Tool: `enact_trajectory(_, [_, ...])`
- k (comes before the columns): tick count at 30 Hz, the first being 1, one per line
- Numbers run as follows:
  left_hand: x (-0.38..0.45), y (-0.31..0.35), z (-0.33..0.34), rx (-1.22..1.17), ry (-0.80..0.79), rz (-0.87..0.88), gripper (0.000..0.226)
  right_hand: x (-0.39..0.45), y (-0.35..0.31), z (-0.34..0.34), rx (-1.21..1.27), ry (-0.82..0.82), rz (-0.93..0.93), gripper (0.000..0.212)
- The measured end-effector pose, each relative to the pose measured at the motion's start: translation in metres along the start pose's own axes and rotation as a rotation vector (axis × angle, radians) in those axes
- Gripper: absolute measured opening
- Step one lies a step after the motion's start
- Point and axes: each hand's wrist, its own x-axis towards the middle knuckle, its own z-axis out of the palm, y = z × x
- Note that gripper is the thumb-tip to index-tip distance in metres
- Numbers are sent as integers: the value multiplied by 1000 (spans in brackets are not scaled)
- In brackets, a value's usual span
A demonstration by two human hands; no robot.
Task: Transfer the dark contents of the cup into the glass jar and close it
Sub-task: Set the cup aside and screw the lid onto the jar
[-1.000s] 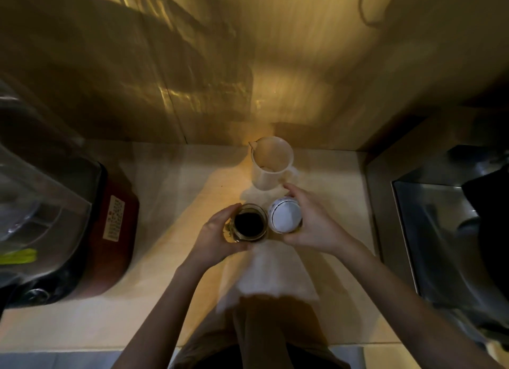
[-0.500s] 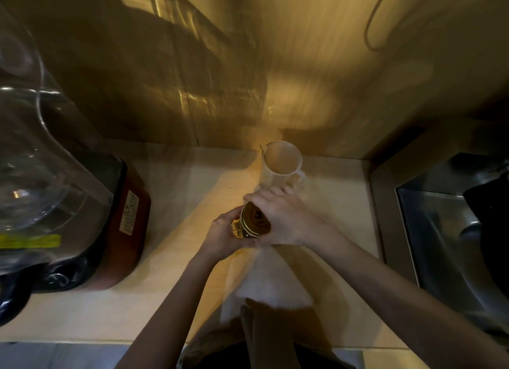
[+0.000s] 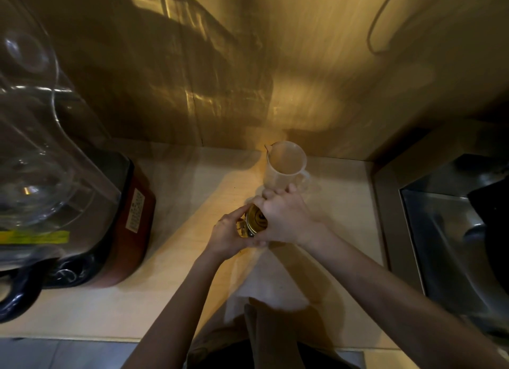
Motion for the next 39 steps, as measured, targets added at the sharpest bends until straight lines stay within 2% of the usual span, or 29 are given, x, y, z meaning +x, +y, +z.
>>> enact_trajectory(7, [-2, 0, 0, -64, -4, 20, 94, 0, -6, -1, 82, -22, 135, 70])
enact_trajectory(11, [-2, 0, 1, -99, -7, 14, 92, -3, -8, 0, 114, 23, 216, 72])
enact_trajectory(18, [-2, 0, 1, -125, -1, 18, 91, -13, 4, -8, 86, 21, 192, 64])
enact_trajectory(23, [-1, 0, 1, -126, -4, 14, 92, -15, 17, -19, 99, -129, 218, 56])
enact_trajectory(26, [-1, 0, 1, -116, -7, 15, 92, -12, 21, -20, 166, -123, 141, 42])
enact_trajectory(28, [-1, 0, 1, -104, -1, 22, 93, -9, 20, -17, 251, -202, 13, 80])
enact_trajectory(29, [-1, 0, 1, -98, 0, 24, 94, -8, 19, -15, 285, -243, -39, 93])
enact_trajectory(30, [-2, 0, 1, -97, 1, 22, 95, -7, 18, -13, 301, -265, -81, 97])
enact_trajectory(32, [-2, 0, 1, -107, 1, 13, 95, -7, 16, -8, 297, -271, -100, 93])
enact_trajectory(36, [-1, 0, 1, -133, -3, 23, 92, -11, 18, -7, 291, -270, 6, 87])
enact_trajectory(39, [-2, 0, 1, -149, -10, 23, 91, -14, 24, -10, 284, -256, 31, 62])
